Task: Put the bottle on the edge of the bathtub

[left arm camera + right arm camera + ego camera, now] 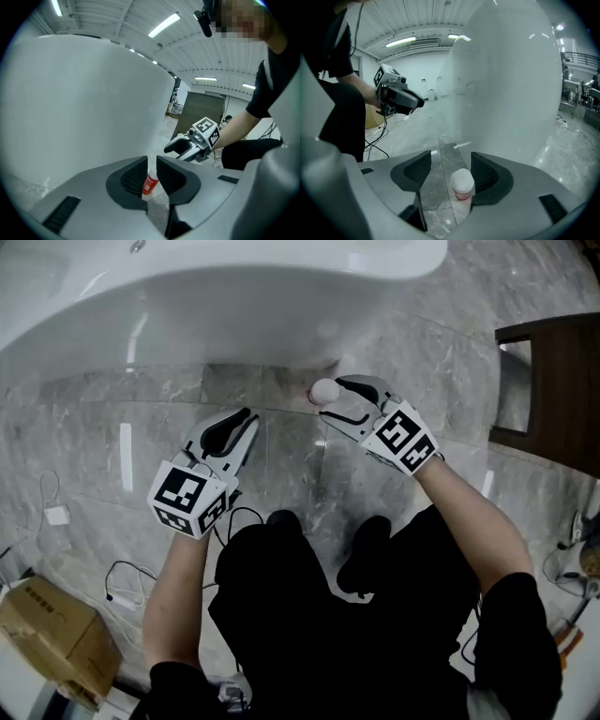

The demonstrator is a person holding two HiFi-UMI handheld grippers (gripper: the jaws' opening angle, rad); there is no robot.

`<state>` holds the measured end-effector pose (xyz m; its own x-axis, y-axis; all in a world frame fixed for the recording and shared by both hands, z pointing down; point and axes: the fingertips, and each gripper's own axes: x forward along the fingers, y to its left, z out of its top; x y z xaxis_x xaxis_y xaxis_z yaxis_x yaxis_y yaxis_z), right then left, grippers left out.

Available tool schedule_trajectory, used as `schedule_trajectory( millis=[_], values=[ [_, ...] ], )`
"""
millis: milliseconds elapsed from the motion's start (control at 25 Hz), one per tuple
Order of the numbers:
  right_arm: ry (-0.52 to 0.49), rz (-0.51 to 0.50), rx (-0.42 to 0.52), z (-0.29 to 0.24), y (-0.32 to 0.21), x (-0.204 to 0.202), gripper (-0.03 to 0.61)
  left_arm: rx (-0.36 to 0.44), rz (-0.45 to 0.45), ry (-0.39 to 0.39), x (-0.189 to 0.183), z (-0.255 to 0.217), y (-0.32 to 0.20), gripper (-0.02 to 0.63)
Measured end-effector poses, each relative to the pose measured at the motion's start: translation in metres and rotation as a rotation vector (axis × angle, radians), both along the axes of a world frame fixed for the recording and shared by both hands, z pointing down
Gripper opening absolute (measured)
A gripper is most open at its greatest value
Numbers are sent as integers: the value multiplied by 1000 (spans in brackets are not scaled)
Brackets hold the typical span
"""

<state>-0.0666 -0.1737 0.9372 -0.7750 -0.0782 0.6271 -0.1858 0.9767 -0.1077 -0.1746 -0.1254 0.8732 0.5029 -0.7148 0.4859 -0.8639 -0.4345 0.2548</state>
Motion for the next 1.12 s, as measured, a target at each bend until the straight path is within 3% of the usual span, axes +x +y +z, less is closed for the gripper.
schedule_trajectory(
  millis=[160, 280, 600, 800, 960, 1120],
  values=[
    [16, -18, -26, -51, 10, -1, 196, -28, -109, 33, -7, -50, 5, 60],
    [30, -42, -45, -97, 16, -2, 167, -60, -143, 59, -1, -87, 10, 54],
    [-13, 10, -132, -225, 36, 5, 101, -109, -154, 31, 21, -200, 28, 38],
    [-98, 117, -339, -307, 88, 4, 57, -104, -204, 44, 34, -303, 35, 32],
    [-114, 132, -363, -384, 121, 15, 46, -100, -214, 45, 58, -382, 46, 31],
    [-211, 205, -391, -482, 125, 31, 41, -70, -169, 41, 83, -462, 57, 31]
  ],
)
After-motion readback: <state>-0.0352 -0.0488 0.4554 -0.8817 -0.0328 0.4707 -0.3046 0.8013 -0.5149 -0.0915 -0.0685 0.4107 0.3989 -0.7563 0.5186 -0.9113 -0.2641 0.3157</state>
